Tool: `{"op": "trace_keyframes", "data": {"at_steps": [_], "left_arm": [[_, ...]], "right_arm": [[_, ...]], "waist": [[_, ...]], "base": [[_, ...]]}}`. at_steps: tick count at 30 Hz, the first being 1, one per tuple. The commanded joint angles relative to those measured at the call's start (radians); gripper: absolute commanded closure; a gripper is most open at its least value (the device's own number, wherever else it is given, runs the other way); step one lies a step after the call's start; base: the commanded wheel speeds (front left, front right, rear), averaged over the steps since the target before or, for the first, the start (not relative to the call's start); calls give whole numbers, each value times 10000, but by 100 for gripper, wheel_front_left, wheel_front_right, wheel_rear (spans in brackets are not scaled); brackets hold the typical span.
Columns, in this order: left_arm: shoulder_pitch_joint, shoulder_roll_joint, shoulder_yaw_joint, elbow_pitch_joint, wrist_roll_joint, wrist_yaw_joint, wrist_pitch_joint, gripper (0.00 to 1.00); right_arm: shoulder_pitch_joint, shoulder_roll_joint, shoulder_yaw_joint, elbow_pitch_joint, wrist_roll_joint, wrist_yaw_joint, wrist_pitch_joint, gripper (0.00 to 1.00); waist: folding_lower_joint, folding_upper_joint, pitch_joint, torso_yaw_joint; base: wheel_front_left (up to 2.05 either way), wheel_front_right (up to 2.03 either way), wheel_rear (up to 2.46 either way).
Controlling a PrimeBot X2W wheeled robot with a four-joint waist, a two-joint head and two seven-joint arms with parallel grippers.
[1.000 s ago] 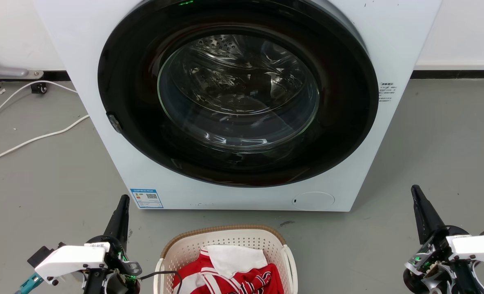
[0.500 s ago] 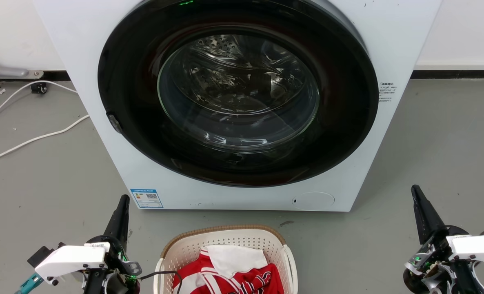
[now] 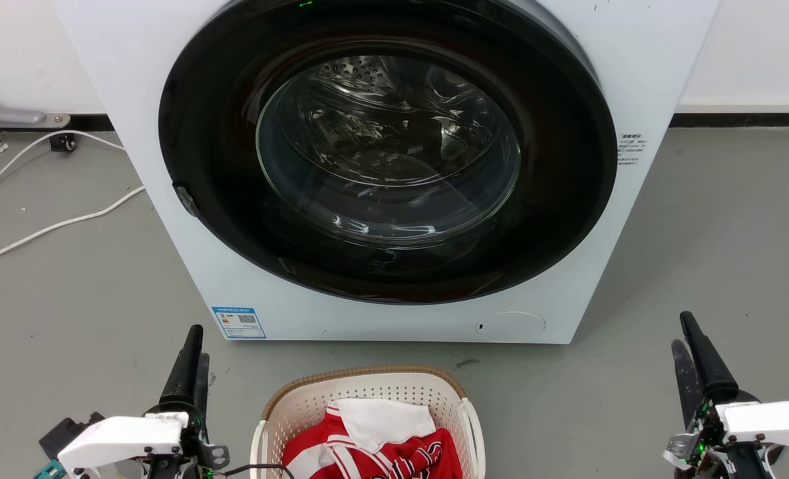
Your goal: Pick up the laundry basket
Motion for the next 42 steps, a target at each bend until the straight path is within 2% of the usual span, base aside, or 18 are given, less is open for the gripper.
{"op": "trace_keyframes", "data": {"at_steps": [1, 21, 42], "left_arm": [[-153, 33, 63, -247, 266, -9, -83, 0], [143, 43, -223, -902, 4429, 191, -935, 0], [423, 61, -486, -1233, 7996, 512, -1659, 0]], "right_arm": [[-129, -20, -23, -263, -324, 2, -84, 0], [283, -27, 453, -1004, -5321, 2, -942, 0], [639, -32, 553, -1667, -9225, 3, -1667, 0]], "waist": [[0, 0, 2, -1], [0, 0, 24, 0], [0, 0, 29, 15]], "base": [[0, 0, 0], [0, 0, 0], [0, 0, 0]]}}
